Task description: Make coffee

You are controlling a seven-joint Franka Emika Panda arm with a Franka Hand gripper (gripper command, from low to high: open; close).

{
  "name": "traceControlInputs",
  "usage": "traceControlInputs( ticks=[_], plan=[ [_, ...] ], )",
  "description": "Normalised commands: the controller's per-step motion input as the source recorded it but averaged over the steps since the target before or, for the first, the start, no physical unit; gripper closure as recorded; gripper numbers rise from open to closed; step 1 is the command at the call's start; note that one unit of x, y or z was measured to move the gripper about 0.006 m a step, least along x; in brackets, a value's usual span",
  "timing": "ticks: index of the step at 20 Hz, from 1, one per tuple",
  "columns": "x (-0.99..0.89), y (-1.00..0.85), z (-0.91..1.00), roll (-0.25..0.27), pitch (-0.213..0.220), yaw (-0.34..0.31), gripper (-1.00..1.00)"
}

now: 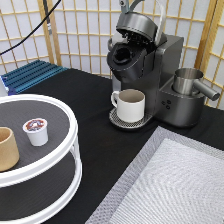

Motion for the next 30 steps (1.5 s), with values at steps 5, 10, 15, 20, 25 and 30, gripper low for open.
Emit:
traceControlInputs(
  ticks=[5,10,15,20,25,30],
  plan=[
    [0.06,-0.65,0.74,0.135,0.086,-0.039,-1.0],
    [-0.01,-0.9,0.13,0.196,0.018,-0.001,-1.0],
    [-0.06,-0.92,-0.02,0.185,0.0,0.0,-1.0],
    [0.01,-0.97,-0.04,0.004,0.0,-0.02,-1.0],
    [-0.11,-0.79,-0.2,-0.03,0.0,-0.099,-1.0],
    [-0.19,-0.55,-0.23,-0.074,0.011,-0.158,-1.0]
  ],
)
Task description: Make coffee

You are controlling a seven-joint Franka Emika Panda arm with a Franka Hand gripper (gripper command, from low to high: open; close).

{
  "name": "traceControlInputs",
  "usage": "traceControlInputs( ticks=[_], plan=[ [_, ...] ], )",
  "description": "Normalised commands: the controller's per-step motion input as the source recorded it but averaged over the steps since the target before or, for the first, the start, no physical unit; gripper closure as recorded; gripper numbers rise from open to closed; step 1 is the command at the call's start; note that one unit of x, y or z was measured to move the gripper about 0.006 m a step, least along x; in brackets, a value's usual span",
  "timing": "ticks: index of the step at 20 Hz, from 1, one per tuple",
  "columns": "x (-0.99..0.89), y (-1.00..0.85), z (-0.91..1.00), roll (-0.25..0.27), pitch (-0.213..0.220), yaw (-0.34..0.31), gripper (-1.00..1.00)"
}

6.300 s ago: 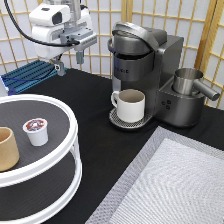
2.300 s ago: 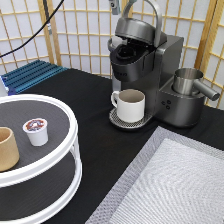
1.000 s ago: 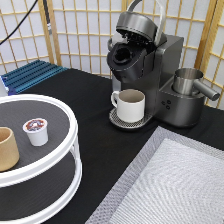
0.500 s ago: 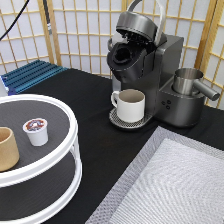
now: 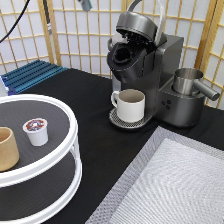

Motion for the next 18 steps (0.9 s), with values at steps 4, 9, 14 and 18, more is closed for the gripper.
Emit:
traceControlInputs(
  ticks=[4,9,14,18],
  plan=[
    [-0.33,-0.16,-0.27,-0.142,0.0,-0.261,-1.0],
    [-0.3,-0.05,-0.28,-0.146,0.0,-0.301,-1.0],
    [-0.35,-0.12,-0.35,-0.119,-0.006,-0.288,-1.0],
    [-0.37,-0.27,-0.4,-0.074,-0.022,-0.253,-1.0]
  ],
)
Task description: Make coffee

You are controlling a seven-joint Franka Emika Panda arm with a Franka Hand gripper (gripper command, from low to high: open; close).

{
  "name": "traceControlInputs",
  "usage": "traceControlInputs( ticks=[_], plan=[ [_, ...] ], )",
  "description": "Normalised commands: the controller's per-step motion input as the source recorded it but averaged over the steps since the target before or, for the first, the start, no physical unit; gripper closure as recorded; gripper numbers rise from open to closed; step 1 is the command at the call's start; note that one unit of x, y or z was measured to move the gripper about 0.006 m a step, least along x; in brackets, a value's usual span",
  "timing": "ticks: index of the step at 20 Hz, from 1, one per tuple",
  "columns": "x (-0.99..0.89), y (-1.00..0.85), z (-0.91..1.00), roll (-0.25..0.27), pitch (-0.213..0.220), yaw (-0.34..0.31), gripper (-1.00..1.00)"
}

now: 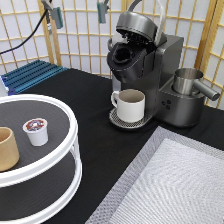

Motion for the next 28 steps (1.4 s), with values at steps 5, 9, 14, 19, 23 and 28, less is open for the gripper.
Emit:
traceControlInputs(
  ticks=[5,9,14,19,23,28],
  plan=[
    [-0.38,-0.25,-0.39,-0.075,-0.021,-0.258,-1.0],
    [-0.39,-0.33,-0.43,-0.079,-0.051,-0.239,-1.0],
    [-0.34,-0.34,-0.32,-0.1,-0.031,-0.225,-1.0],
    [-0.15,-0.52,-0.05,-0.088,-0.016,-0.167,-1.0],
    [-0.12,-0.53,-0.16,-0.125,-0.058,-0.126,-1.0],
    [-0.14,-0.26,-0.26,-0.146,-0.061,-0.082,-1.0]
  ],
)
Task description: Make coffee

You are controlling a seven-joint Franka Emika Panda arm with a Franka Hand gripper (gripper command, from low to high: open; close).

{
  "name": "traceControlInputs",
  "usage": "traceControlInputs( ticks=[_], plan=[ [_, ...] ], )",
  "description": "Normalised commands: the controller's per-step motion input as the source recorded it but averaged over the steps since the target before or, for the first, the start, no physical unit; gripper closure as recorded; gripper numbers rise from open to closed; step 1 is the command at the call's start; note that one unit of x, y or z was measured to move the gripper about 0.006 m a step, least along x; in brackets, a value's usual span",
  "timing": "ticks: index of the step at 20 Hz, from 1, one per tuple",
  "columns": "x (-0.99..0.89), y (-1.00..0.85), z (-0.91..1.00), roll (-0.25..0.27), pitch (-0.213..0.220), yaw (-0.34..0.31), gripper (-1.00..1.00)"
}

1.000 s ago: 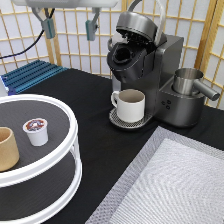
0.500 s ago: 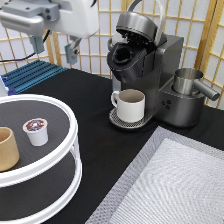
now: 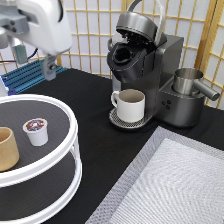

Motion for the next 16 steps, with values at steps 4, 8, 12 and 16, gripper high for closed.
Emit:
traceControlInputs(
  ticks=[4,8,12,16],
  plan=[
    [-0.18,0.0,-0.3,-0.097,-0.055,-0.035,-1.0],
    [-0.15,-0.01,-0.29,-0.082,-0.088,-0.012,-1.0],
    [-0.08,-0.04,-0.37,-0.069,-0.066,-0.002,-1.0],
    [-0.08,0.0,-0.4,-0.105,-0.042,0.008,-1.0]
  ],
)
